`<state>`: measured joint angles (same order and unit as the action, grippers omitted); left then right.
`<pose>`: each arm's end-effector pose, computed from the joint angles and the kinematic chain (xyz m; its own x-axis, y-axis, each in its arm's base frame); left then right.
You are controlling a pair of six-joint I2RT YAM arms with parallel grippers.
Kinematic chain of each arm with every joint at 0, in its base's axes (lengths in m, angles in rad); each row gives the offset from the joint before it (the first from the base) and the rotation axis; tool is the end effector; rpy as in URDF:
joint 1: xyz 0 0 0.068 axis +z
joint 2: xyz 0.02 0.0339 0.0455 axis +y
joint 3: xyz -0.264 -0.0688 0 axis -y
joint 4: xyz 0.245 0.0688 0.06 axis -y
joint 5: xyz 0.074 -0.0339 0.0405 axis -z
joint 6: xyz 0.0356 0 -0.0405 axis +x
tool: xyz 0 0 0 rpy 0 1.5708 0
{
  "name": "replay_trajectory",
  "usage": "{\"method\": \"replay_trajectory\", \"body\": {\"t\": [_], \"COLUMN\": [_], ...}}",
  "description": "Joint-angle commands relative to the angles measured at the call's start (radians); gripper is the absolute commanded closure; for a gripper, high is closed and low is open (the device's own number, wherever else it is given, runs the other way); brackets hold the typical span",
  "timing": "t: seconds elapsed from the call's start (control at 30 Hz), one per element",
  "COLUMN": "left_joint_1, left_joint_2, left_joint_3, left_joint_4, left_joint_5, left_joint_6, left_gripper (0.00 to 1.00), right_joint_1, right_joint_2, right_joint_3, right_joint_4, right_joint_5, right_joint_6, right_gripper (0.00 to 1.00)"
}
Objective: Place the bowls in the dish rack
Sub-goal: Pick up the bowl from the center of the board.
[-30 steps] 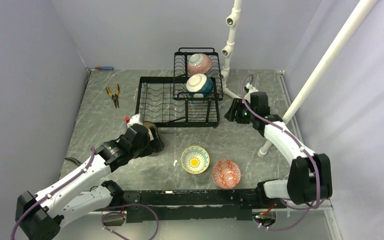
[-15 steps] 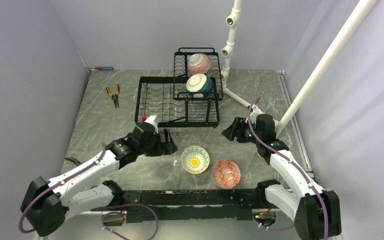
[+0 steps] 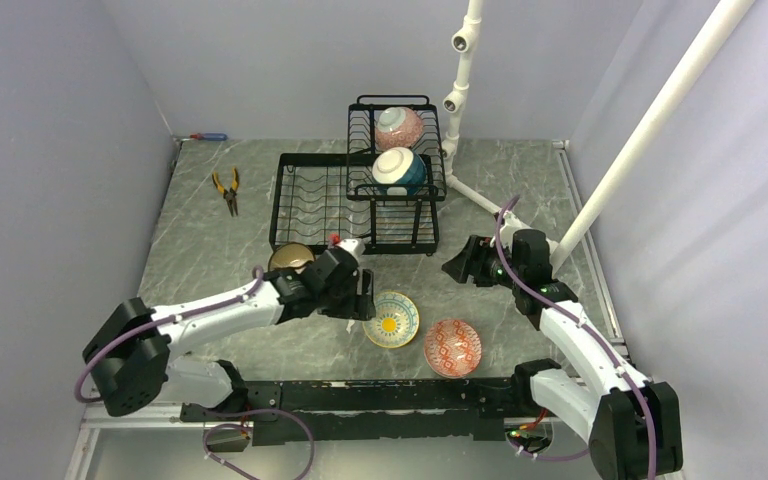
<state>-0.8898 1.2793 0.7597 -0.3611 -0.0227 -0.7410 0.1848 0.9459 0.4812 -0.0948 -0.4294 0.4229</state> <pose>0.1620 -0.1987 0.2123 -0.8764 0.0096 -0.4815 0.2386 0.8771 -0.4168 0.1955 0.0516 0.2150 -0.6867 0.2512 -0.6822 -0.2545 0.7959 0.5493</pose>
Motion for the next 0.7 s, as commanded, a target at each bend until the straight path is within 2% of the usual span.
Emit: {"method": "replay_trajectory", "body": {"t": [0.0, 0.33, 0.6, 0.67], "left_joint_1": [-0.066, -0.18, -0.229, -0.242], "left_joint_2": [0.071, 0.195, 0.288, 0.315], "left_joint_3": [0.097, 0.232, 0.316, 0.341], "left_joint_4": [-0.085, -0.198, -0.292, -0.319], "left_joint_5": [-0.137, -0.296, -0.387, -0.411], "left_joint_6": [0.025, 0.02, 0.009, 0.002], "left_gripper": [0.27, 0.5, 0.62, 0.68], "right_joint_1": [-0.001, -0.001, 0.0, -0.001], "right_joint_2": [-0.012, 0.002, -0.009, -0.016], "right_joint_3": [0.0, 0.009, 0.03, 0.036], "right_joint_4": [0.054, 0.046, 0.019, 0.013], "right_joint_5": [-0.021, -0.037, -0.041, -0.041], "right_joint_6": [-0.02, -0.025, -0.037, -0.039], "right_gripper": [0.31, 0.31, 0.3, 0.3]}}
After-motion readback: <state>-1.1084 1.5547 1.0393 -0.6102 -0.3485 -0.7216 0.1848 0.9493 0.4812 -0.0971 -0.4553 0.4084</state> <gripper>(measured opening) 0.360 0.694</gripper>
